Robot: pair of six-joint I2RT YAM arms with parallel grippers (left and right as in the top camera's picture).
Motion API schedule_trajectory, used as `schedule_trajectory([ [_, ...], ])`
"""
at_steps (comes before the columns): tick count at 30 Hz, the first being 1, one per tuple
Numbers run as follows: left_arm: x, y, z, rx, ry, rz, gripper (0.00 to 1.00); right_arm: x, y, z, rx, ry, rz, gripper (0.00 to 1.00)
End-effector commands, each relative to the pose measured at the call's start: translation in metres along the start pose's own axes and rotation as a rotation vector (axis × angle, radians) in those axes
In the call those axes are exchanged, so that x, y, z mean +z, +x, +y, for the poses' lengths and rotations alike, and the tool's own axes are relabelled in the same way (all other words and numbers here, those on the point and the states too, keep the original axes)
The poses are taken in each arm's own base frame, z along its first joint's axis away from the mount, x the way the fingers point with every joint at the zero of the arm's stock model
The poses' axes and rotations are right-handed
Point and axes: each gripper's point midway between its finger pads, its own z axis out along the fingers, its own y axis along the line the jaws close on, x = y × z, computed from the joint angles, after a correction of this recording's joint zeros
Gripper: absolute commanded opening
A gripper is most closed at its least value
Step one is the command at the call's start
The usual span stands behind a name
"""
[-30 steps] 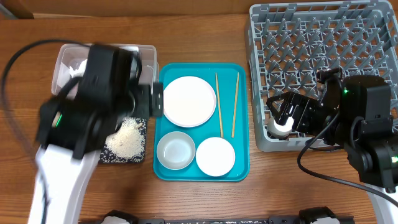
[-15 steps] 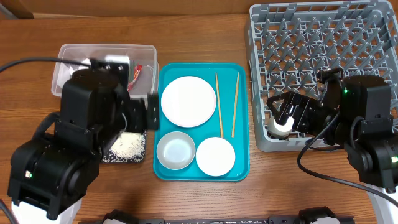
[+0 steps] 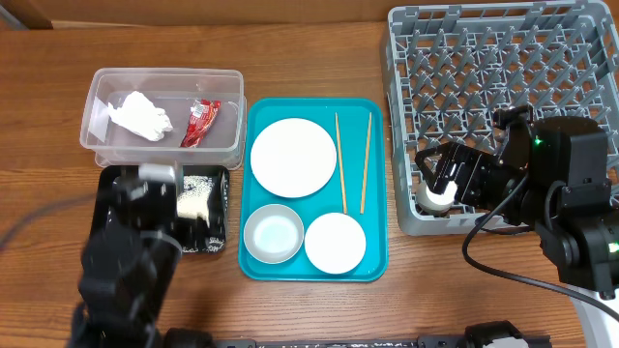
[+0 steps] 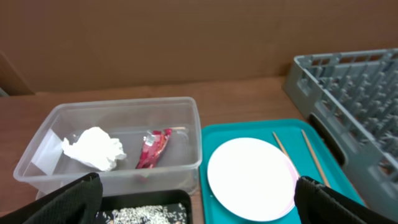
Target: Sort waste into correct bins and load items into the dishwasher
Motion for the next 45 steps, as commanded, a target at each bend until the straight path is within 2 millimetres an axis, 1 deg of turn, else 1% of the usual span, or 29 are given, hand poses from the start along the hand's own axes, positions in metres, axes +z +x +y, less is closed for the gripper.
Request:
schedule_trajectory([
  [1,-0.002,0.029,0.003,0.05,-0.002,-0.047,1.0,-0.004,-0.004,0.002,-0.011,-0.003,-0.019,1.0],
  [2,0.0,0.042,0.003,0.049,-0.002,-0.088,1.0,-0.004,-0.004,0.002,-0.011,-0.003,-0.019,1.0],
  [5,0.007,0.064,0.001,0.046,0.012,-0.15,1.0,-0.004,-0.004,0.002,-0.011,-0.003,-0.019,1.0],
  [8,0.016,0.081,-0.004,0.049,0.046,-0.189,1.0,-0.004,-0.004,0.002,-0.011,-0.003,-0.019,1.0],
  [16,0.038,0.116,-0.006,0.051,0.064,-0.23,1.0,-0.004,-0.004,0.002,-0.011,-0.003,-0.019,1.0],
  [20,0.047,0.13,-0.011,0.055,0.093,-0.276,1.0,-0.004,-0.004,0.002,-0.011,-0.003,-0.019,1.0],
  [25,0.046,0.13,-0.014,0.059,0.11,-0.276,1.0,-0.004,-0.004,0.002,-0.011,-0.003,-0.019,1.0],
  [29,0.049,0.14,-0.013,0.057,0.105,-0.233,1.0,-0.004,-0.004,0.002,-0.011,-0.003,-0.019,1.0],
  [42,0.049,0.14,-0.013,0.057,0.104,-0.232,1.0,-0.004,-0.004,0.002,-0.011,-0.003,-0.019,1.0],
  [44,0.049,0.14,-0.013,0.057,0.104,-0.232,1.0,-0.004,-0.003,0.008,0.004,-0.036,-0.011,1.0],
  [45,0.049,0.14,-0.013,0.057,0.104,-0.232,1.0,-0.004,-0.007,0.014,-0.006,-0.067,-0.023,1.0],
])
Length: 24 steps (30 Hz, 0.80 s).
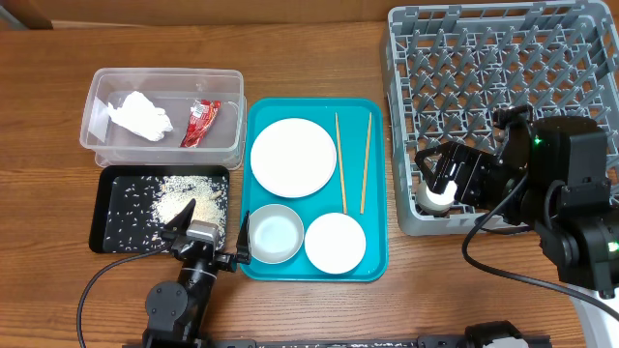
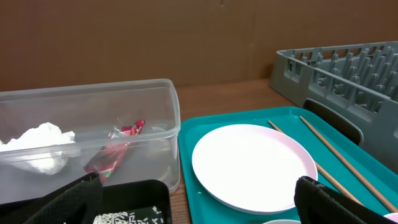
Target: Sort waste into correct bins and load items into the dishwasher
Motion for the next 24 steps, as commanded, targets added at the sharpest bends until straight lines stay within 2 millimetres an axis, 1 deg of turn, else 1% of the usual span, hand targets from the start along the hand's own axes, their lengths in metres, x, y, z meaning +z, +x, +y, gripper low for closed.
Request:
schedule_trajectory([
  [1,0.0,0.0,-0.001,0.015,0.007,-0.004,1.0,-0.005,-0.008,0.016,-0.011,-0.077,-0.029,1.0],
  [3,0.0,0.0,-0.001,0.015,0.007,-0.004,1.0,-0.005,-0.008,0.018,0.003,-0.083,-0.028,1.0],
  [4,0.0,0.0,-0.001,0.015,0.007,-0.004,1.0,-0.005,-0.008,0.024,0.008,-0.117,-0.02,1.0],
  [6,0.0,0.0,-0.001,0.015,0.007,-0.004,1.0,-0.001,-0.001,0.032,-0.012,-0.161,0.019,1.0],
  [8,0.0,0.0,-0.001,0.015,0.007,-0.004,1.0,0.01,0.014,0.038,-0.052,-0.177,0.085,1.0],
  [10,0.0,0.0,-0.001,0.015,0.007,-0.004,1.0,0.027,0.039,0.046,-0.105,-0.188,0.176,0.99],
  [12,0.0,0.0,-0.001,0.015,0.007,-0.004,1.0,0.051,0.065,0.047,-0.151,-0.145,0.255,0.91],
  [14,0.0,0.0,-0.001,0.015,0.007,-0.004,1.0,0.074,0.086,0.039,-0.184,-0.048,0.304,0.89],
  [16,0.0,0.0,-0.001,0.015,0.007,-0.004,1.0,0.099,0.104,0.021,-0.256,0.108,0.328,0.81],
  [17,0.0,0.0,-0.001,0.015,0.007,-0.004,1.0,0.108,0.108,0.012,-0.292,0.182,0.332,0.8],
  [19,0.0,0.0,-0.001,0.015,0.007,-0.004,1.0,0.125,0.108,-0.003,-0.339,0.299,0.327,0.73],
  [21,0.0,0.0,-0.001,0.015,0.007,-0.004,1.0,0.143,0.112,-0.015,-0.359,0.365,0.352,0.69],
  [24,0.0,0.0,-0.001,0.015,0.007,-0.004,1.0,0.17,0.126,-0.03,-0.372,0.424,0.431,0.63],
])
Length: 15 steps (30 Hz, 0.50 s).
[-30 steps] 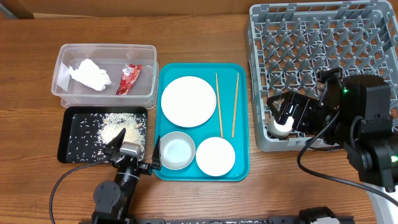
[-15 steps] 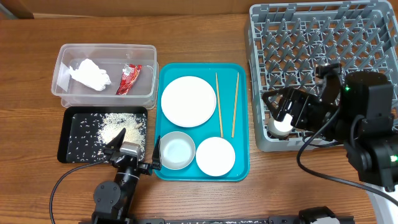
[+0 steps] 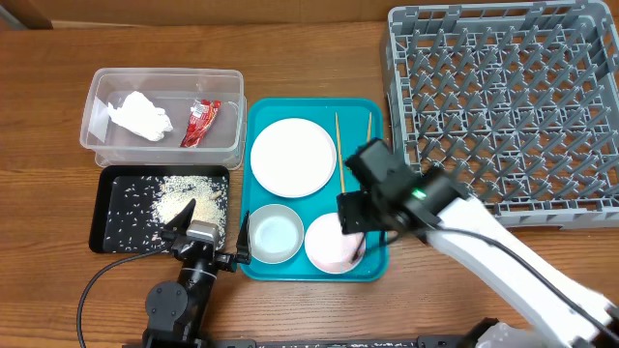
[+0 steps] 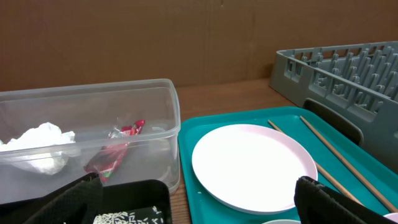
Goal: Sort waste into correct bins and load items into the dishwasher
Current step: 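Grasp the pink bowl with the right gripper and place it in the rack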
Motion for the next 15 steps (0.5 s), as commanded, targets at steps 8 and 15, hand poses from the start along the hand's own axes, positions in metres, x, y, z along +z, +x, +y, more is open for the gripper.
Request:
schedule_trajectory([
  [8,0.0,0.0,-0.001,0.015,0.007,-0.004,1.0,0.093,0.023,-0.03,-0.091,0.189,0.259,0.55],
  [15,0.0,0.0,-0.001,0.015,0.007,-0.004,1.0,0.098,0.026,-0.032,-0.091,0.199,0.277,0.23],
])
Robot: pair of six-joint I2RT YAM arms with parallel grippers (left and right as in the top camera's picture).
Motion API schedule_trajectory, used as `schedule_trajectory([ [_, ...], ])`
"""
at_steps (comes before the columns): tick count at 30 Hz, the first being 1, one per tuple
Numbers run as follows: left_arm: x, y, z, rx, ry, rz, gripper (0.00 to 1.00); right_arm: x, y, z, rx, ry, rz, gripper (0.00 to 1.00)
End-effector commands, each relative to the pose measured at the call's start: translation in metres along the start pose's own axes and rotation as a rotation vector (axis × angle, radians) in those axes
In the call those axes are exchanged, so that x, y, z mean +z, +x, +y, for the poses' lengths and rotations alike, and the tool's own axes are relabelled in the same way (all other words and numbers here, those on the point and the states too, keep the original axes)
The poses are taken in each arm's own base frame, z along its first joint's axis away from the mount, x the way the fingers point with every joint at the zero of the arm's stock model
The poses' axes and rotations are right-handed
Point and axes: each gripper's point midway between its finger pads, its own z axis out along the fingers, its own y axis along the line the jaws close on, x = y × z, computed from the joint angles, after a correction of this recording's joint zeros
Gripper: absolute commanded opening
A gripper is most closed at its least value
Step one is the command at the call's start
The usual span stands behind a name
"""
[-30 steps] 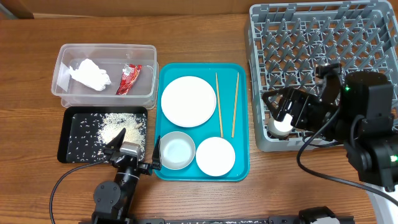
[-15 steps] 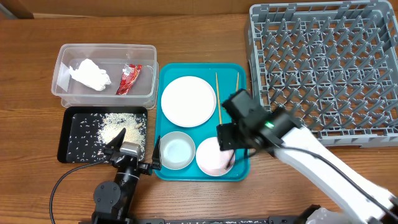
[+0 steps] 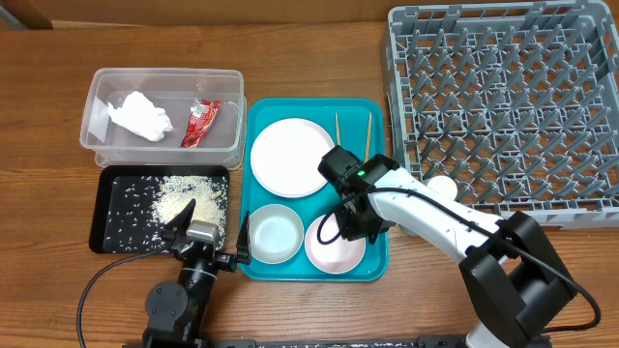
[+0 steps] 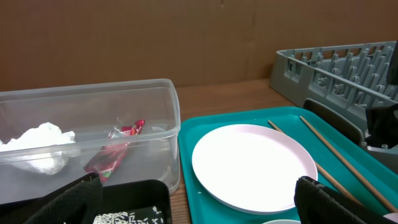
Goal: Sort waste into correct bins and load items into the dishwasher
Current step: 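Grasp the pink bowl with the right gripper and place it in the rack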
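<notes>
On the teal tray (image 3: pixel 379 256) lie a large white plate (image 3: pixel 293 157), a white bowl (image 3: pixel 273 235), a small plate (image 3: pixel 334 246) and two chopsticks (image 3: pixel 338 129). My right gripper (image 3: pixel 356 220) hangs over the small plate's upper edge, hiding the chopsticks' lower ends; how its fingers stand does not show. It appears as a dark shape (image 4: pixel 380 127) at the left wrist view's right edge. My left gripper (image 3: pixel 213 242) is wide open at the table's front, holding nothing, between the black tray and the teal tray. The grey dish rack (image 3: pixel 503 106) stands at the back right.
A clear bin (image 3: pixel 162 111) holds a crumpled tissue (image 3: pixel 140 114) and a red wrapper (image 3: pixel 200 122). A black tray (image 3: pixel 121 208) holds scattered rice. A small white round object (image 3: pixel 441 185) lies by the rack's front edge.
My right arm has shifted a little to the left over the tray and now shows at the right edge of the left wrist view. The left arm has not moved.
My left arm was over the black rice tray while the right gripper sat at the rack's front edge by a white object. Then the left gripper rested open at the table's front. Later the right arm was over the small plate, where it remains.
</notes>
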Motion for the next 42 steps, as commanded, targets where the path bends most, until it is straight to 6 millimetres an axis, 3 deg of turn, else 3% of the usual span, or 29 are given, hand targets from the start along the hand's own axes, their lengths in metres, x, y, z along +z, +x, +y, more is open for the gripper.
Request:
schedule_trajectory([
  [1,0.0,0.0,-0.001,0.015,0.007,-0.004,1.0,-0.003,0.0,0.0,-0.01,-0.004,-0.008,0.12],
  [2,0.0,0.0,-0.001,0.015,0.007,-0.004,1.0,-0.003,0.0,0.0,-0.009,-0.004,-0.008,0.04],
  [6,0.0,0.0,-0.001,0.015,0.007,-0.004,1.0,-0.01,0.0,-0.002,-0.009,0.003,-0.018,0.04],
  [10,0.0,0.0,-0.001,0.015,0.007,-0.004,1.0,-0.042,-0.005,-0.01,-0.006,0.033,-0.098,0.04],
  [14,0.0,0.0,-0.001,0.015,0.007,-0.004,1.0,-0.105,-0.019,-0.036,0.084,0.123,-0.304,0.04],
  [18,0.0,0.0,-0.001,0.015,0.007,-0.004,1.0,-0.192,-0.031,-0.096,0.307,0.335,-0.67,0.04],
  [21,0.0,0.0,-0.001,0.015,0.007,-0.004,1.0,-0.252,-0.027,-0.141,0.477,0.52,-0.928,0.04],
  [23,0.0,0.0,-0.001,0.015,0.007,-0.004,1.0,-0.282,-0.02,-0.165,0.569,0.634,-1.042,0.04],
  [25,0.0,0.0,-0.001,0.015,0.007,-0.004,1.0,-0.298,-0.013,-0.187,0.645,0.741,-1.089,0.04],
  [27,0.0,0.0,-0.001,0.015,0.007,-0.004,1.0,-0.301,-0.009,-0.21,0.707,0.821,-1.075,0.04],
  [31,0.0,0.0,-0.001,0.015,0.007,-0.004,1.0,-0.285,-0.006,-0.261,0.856,0.895,-0.976,0.04],
  [36,0.0,0.0,-0.001,0.015,0.007,-0.004,1.0,-0.241,-0.008,-0.322,1.017,0.892,-0.803,0.04],
  [42,0.0,0.0,-0.001,0.015,0.007,-0.004,1.0,-0.202,-0.016,-0.355,1.056,0.964,-0.683,0.04],
])
